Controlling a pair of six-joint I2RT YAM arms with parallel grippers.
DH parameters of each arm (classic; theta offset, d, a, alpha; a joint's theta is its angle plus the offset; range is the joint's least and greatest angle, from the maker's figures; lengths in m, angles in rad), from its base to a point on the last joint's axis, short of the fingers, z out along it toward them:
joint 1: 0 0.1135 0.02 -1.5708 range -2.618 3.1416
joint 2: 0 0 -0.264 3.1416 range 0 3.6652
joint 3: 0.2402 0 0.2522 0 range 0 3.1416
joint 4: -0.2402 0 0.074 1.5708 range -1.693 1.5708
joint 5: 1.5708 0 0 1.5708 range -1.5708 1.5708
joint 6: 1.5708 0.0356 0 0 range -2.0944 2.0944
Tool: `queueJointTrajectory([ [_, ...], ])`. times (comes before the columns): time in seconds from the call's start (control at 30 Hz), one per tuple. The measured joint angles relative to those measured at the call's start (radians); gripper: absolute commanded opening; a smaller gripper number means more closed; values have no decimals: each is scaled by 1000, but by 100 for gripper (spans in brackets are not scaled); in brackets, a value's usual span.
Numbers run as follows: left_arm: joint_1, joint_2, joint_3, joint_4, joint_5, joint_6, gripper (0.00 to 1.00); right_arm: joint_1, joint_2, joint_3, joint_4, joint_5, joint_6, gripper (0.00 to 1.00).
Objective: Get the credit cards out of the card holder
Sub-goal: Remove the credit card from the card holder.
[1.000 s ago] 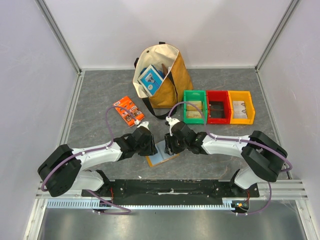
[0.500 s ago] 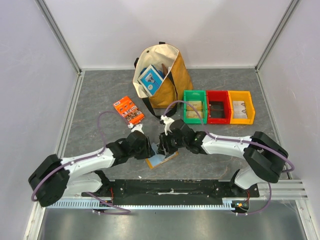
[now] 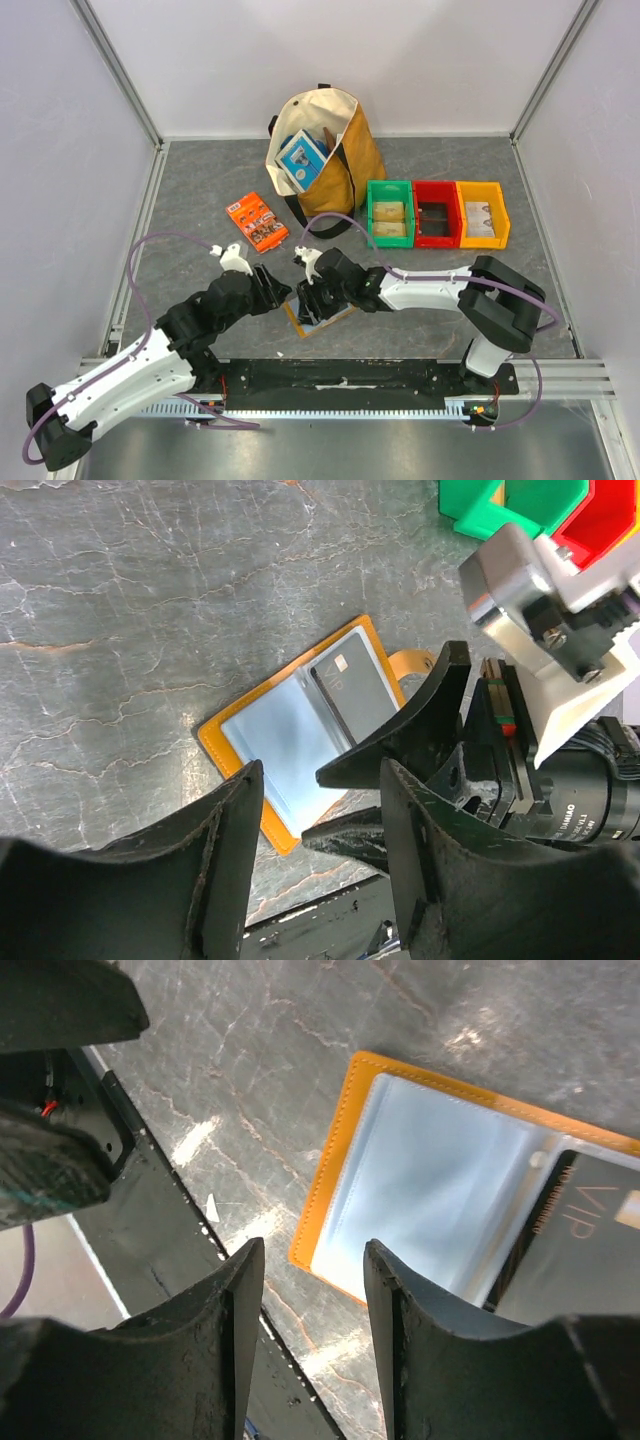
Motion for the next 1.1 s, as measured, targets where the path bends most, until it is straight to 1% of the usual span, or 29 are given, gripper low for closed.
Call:
queueJointTrajectory([
  [0.13, 0, 51, 16, 14, 17, 0, 58, -21, -31, 5, -49, 51, -26, 53],
  [0.23, 0, 125, 17, 65, 50, -2, 57, -75, -73, 4, -79, 74, -42, 51],
  [0.43, 0, 333, 16, 246, 150, -28, 55, -192, -143, -42, -85, 101, -63, 46],
  [0.5, 0, 401, 13, 316, 179, -47, 53, -212, -144, -61, -86, 104, -68, 40],
  [0.63, 0, 513, -1, 434, 223, -88, 50, -242, -142, -111, -83, 102, -75, 38],
  [0.87, 1, 631, -21, 552, 253, -140, 45, -252, -120, -157, -51, 98, -78, 22],
  [0.97, 3, 649, -34, 578, 255, -156, 44, -252, -120, -174, -35, 89, -77, 15],
  [1.1, 11, 652, -77, 613, 256, -185, 43, -253, -120, -196, 5, 71, -67, 10],
])
